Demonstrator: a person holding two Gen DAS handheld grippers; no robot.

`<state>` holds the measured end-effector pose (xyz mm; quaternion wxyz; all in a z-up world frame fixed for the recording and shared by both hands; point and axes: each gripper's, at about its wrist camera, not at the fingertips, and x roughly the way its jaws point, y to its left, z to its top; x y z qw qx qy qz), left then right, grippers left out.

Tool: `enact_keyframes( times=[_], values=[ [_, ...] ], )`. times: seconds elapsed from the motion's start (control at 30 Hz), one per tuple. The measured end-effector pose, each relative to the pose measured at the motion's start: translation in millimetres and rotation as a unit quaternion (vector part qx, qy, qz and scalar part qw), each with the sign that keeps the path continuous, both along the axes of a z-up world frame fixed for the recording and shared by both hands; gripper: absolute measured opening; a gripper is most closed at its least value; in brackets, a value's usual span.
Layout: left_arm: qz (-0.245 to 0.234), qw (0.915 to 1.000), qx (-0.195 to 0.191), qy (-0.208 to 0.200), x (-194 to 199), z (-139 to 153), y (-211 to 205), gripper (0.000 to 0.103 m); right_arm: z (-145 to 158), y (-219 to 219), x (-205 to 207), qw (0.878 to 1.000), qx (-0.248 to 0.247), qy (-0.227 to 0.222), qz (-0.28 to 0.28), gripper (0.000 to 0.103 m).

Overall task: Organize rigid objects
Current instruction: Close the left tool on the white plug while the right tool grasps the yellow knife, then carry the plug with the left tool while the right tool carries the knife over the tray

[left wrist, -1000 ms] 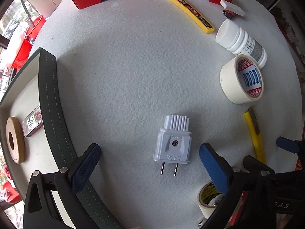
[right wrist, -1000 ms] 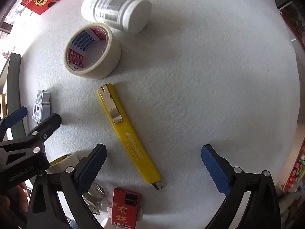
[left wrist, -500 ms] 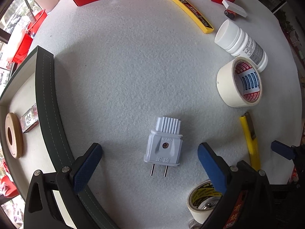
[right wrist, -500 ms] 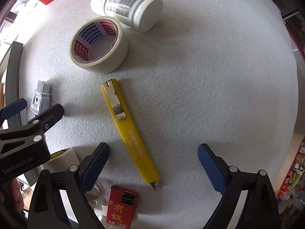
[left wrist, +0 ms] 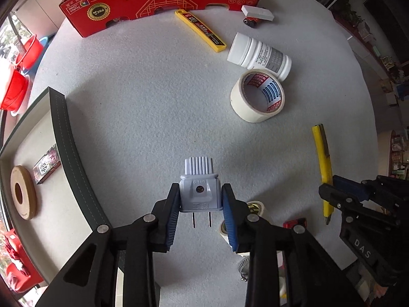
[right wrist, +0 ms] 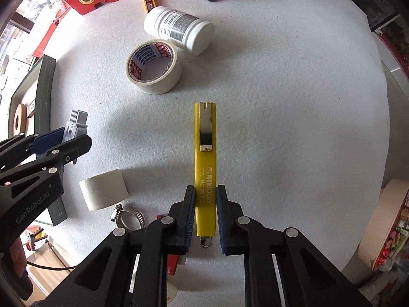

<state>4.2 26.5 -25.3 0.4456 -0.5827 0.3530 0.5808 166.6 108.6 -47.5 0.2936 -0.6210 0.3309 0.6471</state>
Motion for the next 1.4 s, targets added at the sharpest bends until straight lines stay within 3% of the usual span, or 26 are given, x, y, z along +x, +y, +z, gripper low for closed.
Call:
enact_keyframes(
  times=[0.27, 0.43, 0.57, 0.97, 1.4],
  values=[
    [-0.03, 0.9989, 0.026, -0.023, 22.6, 41.7, -35.3, 0.035, 37.5, -9.1, 50.9, 0.998, -0.003, 0.021, -0.051, 0.017],
    [-0.047, 0.9985, 0.024, -0.013, 36.1, 63.8, -43.9, 0.035, 53.6, -18.3, 52.4, 0.998, -0.003, 0.039, -0.058, 0.017],
    [-0.037, 0.9987, 0.033, -0.015, 21.8, 70.2, -48.1, 0.035, 65.5, -33.9, 40.3, 0.997, -0.001, 0.05, -0.057, 0.017],
    [0.049, 0.9973, 0.054, -0.008, -39.8, 79.6, -76.5, 0.035, 88.5, -54.3, -6.5, 0.998, 0.015, 0.058, -0.002, 0.017],
    [0.147, 0.9872, 0.062, -0.001, -97.2, 80.2, -118.8, 0.035, 102.5, -76.5, -73.0, 0.994, 0.03, 0.067, 0.083, 0.017]
  ],
)
